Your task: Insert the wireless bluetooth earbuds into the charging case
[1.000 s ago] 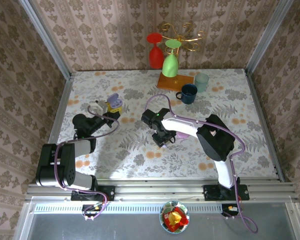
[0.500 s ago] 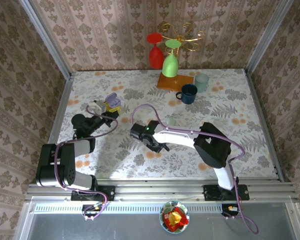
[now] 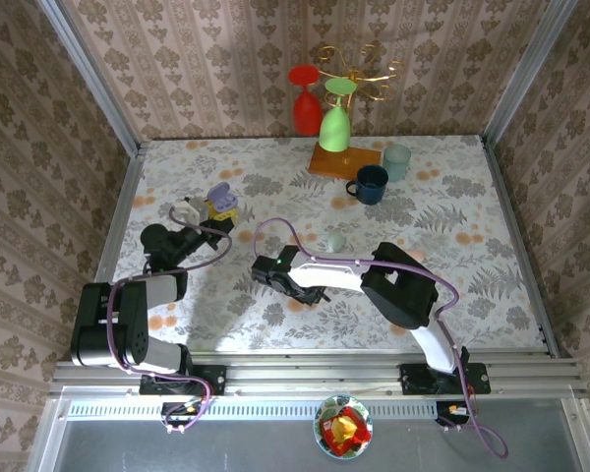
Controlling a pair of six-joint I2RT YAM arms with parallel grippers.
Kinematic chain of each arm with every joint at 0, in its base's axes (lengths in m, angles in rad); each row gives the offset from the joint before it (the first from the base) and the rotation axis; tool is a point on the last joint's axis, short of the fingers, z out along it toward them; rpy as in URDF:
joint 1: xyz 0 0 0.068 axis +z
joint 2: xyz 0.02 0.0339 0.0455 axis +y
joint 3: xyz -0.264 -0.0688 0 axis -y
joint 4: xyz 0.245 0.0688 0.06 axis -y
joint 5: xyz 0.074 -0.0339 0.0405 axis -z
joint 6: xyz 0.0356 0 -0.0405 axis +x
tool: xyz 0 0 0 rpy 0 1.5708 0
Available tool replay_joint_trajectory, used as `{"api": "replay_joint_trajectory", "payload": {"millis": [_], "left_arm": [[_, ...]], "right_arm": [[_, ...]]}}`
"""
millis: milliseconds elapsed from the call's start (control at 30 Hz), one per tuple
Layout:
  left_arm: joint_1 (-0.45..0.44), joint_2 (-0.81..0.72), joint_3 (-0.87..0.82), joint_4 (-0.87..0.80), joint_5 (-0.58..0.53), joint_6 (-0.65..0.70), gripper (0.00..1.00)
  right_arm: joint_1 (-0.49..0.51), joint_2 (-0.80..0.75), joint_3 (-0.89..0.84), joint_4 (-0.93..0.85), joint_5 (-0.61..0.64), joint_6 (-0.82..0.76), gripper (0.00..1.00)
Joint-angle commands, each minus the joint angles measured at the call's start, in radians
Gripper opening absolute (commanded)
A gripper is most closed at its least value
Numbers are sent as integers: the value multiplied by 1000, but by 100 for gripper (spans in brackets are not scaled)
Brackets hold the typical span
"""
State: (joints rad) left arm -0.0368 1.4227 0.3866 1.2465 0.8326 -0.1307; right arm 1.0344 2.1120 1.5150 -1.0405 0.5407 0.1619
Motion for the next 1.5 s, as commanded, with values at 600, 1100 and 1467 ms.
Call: {"api": "replay_joint_trajectory", "payload": {"millis": [600, 1100, 1467], "left_arm": [[12, -25, -1, 31, 12, -27, 34], [-11, -17, 1, 31, 3, -1, 34], [-135, 19, 22, 34, 29, 118, 34]], "right_arm": [[-11, 62, 34, -18, 13, -21, 27], [-75, -95, -34, 71, -95, 37, 17], [-264, -562, -271, 410, -504, 161, 16]]}}
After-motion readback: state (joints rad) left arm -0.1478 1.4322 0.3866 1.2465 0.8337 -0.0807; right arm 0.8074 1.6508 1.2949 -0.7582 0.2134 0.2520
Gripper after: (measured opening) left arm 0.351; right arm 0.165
